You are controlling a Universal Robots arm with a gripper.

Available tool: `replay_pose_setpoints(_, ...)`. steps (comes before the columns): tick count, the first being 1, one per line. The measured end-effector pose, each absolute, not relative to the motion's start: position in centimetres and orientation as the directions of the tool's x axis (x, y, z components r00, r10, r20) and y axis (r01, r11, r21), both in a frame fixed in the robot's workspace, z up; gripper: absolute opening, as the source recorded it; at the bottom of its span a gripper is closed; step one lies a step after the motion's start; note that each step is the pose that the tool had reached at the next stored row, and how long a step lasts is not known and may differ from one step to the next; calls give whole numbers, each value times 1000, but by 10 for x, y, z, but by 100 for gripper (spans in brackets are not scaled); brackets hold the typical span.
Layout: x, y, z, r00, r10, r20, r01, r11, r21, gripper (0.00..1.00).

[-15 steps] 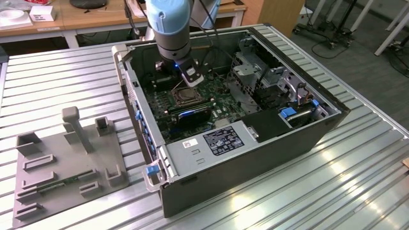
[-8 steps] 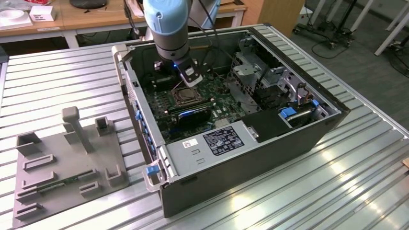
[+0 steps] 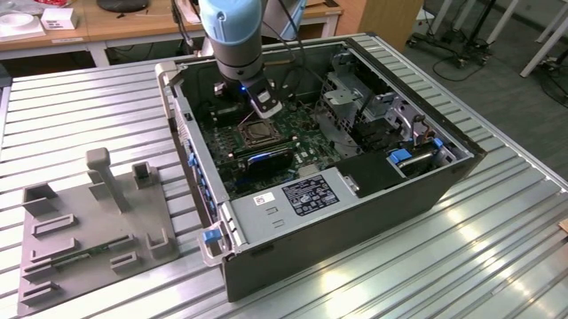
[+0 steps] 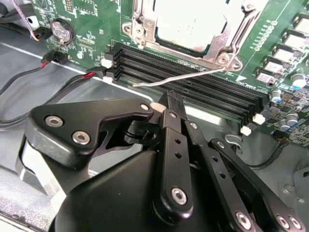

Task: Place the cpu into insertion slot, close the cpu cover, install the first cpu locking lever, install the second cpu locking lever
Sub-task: 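Install the first cpu locking lever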

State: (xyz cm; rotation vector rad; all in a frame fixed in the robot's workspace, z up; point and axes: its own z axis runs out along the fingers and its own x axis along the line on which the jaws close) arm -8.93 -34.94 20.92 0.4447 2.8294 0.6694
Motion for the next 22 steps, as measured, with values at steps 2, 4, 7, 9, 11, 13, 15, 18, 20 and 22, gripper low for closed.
replay_pose_setpoints(2,-89,-350,209,-935,333,-124,243,852,463,11)
replay_pose_setpoints(4,-89,-351,209,-935,333,-124,243,853,461,11)
replay_pose_setpoints(7,-89,-352,209,-935,332,-126,243,856,457,11)
replay_pose_setpoints(9,-89,-352,209,-935,332,-127,243,857,454,11)
replay_pose_setpoints(11,-89,-353,209,-935,332,-128,243,858,452,11)
replay_pose_setpoints(13,-89,-353,209,-935,331,-128,243,859,452,11)
replay_pose_setpoints(15,-89,-353,209,-935,332,-128,243,859,451,11)
replay_pose_setpoints(18,-89,-354,209,-935,331,-128,243,859,451,11)
replay_pose_setpoints(20,-89,-354,209,-935,331,-128,243,859,451,11)
replay_pose_setpoints(22,-89,-354,209,-935,332,-128,243,859,451,11)
